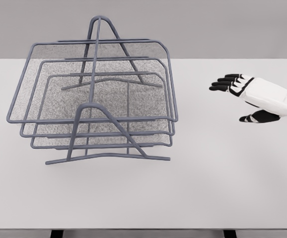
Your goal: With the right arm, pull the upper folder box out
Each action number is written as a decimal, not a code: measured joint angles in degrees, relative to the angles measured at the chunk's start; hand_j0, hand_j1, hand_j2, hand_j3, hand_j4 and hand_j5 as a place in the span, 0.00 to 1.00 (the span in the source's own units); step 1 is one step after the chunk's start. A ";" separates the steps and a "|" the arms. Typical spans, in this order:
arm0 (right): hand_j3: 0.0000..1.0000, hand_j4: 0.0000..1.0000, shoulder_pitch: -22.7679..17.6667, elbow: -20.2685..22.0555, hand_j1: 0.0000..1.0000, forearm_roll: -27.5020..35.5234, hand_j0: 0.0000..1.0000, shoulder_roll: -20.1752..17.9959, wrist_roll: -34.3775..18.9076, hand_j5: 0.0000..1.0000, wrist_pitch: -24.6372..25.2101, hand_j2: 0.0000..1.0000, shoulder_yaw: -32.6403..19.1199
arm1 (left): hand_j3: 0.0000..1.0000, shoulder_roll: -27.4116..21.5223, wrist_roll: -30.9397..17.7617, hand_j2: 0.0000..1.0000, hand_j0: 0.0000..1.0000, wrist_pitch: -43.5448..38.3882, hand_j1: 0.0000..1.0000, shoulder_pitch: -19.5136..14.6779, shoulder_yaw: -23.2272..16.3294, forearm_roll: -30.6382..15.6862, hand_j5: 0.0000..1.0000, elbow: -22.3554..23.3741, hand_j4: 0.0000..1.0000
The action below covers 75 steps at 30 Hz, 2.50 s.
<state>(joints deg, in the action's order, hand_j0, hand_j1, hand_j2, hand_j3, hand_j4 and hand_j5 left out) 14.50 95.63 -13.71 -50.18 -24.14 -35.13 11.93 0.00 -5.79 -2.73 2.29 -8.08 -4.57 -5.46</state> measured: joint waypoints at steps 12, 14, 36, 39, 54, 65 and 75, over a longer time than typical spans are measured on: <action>1.00 1.00 20.30 -8.89 1.00 -3.59 1.00 6.62 -10.20 1.00 0.05 1.00 8.46 | 1.00 0.00 0.00 1.00 1.00 -0.01 1.00 0.00 0.00 0.00 1.00 0.01 1.00; 1.00 1.00 21.53 -10.56 1.00 -1.73 1.00 6.86 -10.54 1.00 0.00 1.00 12.30 | 1.00 0.00 0.00 1.00 1.00 -0.01 1.00 0.00 0.00 0.00 1.00 0.00 1.00; 1.00 1.00 30.23 -9.92 1.00 0.70 1.00 11.42 -10.89 1.00 -0.03 1.00 22.64 | 1.00 0.00 0.00 1.00 1.00 0.00 1.00 0.00 0.00 0.00 1.00 0.00 1.00; 1.00 1.00 30.23 -9.98 1.00 0.64 1.00 12.16 -10.89 1.00 -0.03 1.00 23.73 | 1.00 0.00 0.00 1.00 1.00 0.00 1.00 0.00 0.00 0.00 1.00 0.00 1.00; 1.00 1.00 27.42 -10.09 1.00 2.15 1.00 8.64 -10.83 1.00 0.16 1.00 24.86 | 1.00 0.00 0.00 1.00 1.00 -0.01 1.00 0.00 0.00 0.00 1.00 0.00 1.00; 1.00 1.00 26.72 -9.34 1.00 4.61 1.00 3.47 -10.79 1.00 0.40 1.00 24.46 | 1.00 0.00 0.00 1.00 1.00 0.00 1.00 0.00 0.01 0.00 1.00 0.00 1.00; 1.00 1.00 24.61 -8.88 1.00 6.20 1.00 0.38 -10.74 1.00 0.65 1.00 22.88 | 1.00 0.00 0.00 1.00 1.00 0.00 1.00 0.00 0.01 0.00 1.00 -0.01 1.00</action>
<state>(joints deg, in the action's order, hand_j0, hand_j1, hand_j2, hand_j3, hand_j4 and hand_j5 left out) 39.11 86.74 -7.50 -49.80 -34.88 -34.48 34.81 0.00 -5.79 -2.74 2.29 -8.07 -4.57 -5.46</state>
